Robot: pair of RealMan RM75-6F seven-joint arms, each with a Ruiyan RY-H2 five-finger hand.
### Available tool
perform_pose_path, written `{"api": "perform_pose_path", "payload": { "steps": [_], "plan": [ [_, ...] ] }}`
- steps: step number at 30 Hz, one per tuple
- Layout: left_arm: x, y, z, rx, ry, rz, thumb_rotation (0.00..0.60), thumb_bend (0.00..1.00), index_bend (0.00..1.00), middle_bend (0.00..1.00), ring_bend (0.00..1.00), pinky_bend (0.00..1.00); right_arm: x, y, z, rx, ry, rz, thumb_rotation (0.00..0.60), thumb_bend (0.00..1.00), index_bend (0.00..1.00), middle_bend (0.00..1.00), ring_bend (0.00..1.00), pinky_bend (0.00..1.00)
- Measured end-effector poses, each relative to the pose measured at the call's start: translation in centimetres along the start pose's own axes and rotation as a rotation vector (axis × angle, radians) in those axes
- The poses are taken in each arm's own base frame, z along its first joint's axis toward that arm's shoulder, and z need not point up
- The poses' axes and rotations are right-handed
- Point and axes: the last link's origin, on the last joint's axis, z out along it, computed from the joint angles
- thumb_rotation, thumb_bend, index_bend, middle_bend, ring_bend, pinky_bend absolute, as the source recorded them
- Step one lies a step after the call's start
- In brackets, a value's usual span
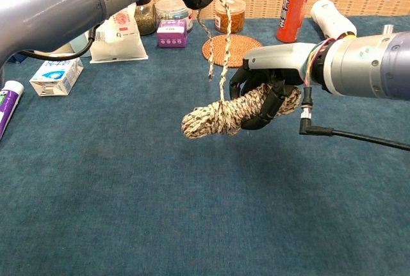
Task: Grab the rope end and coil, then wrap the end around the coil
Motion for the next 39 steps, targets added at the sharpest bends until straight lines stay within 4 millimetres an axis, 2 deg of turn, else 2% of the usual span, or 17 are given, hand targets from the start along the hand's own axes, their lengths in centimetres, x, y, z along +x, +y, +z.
{"api": "perform_pose_path", "payload": {
  "steps": [9,16,30,39],
  "plan": [
    [-3.3,-0.6,0.4,0.037,-0.066,-0.012,0.6,0.43,0.64,0.0,0.0,0.0,1.8,-1.7,-1.7,0.094,-0.075,0.253,0.6,0.67,0.77,0.76,0.67,0.83],
    [-5.2,-0.9,-0.2,0.039,-0.1,-0.011,0.6,0.43,0.64,0.0,0.0,0.0,3.6,-2.6,-2.0,0.111,-0.05,0.364,0.6,0.67,0.77,0.76,0.67,0.83],
    [-7.7,-2.0,-2.4,0.026,-0.133,-0.046,0.6,0.43,0.64,0.0,0.0,0.0,5.7,-1.9,-0.4,-0.067,0.061,0.598,0.6,0.7,0.77,0.76,0.67,0.83],
    [-8.0,-2.4,-4.0,-0.007,-0.118,-0.052,0.6,0.43,0.64,0.0,0.0,0.0,7.2,-0.4,1.5,-0.206,0.188,0.639,0.6,0.71,0.78,0.76,0.68,0.83]
  ]
}}
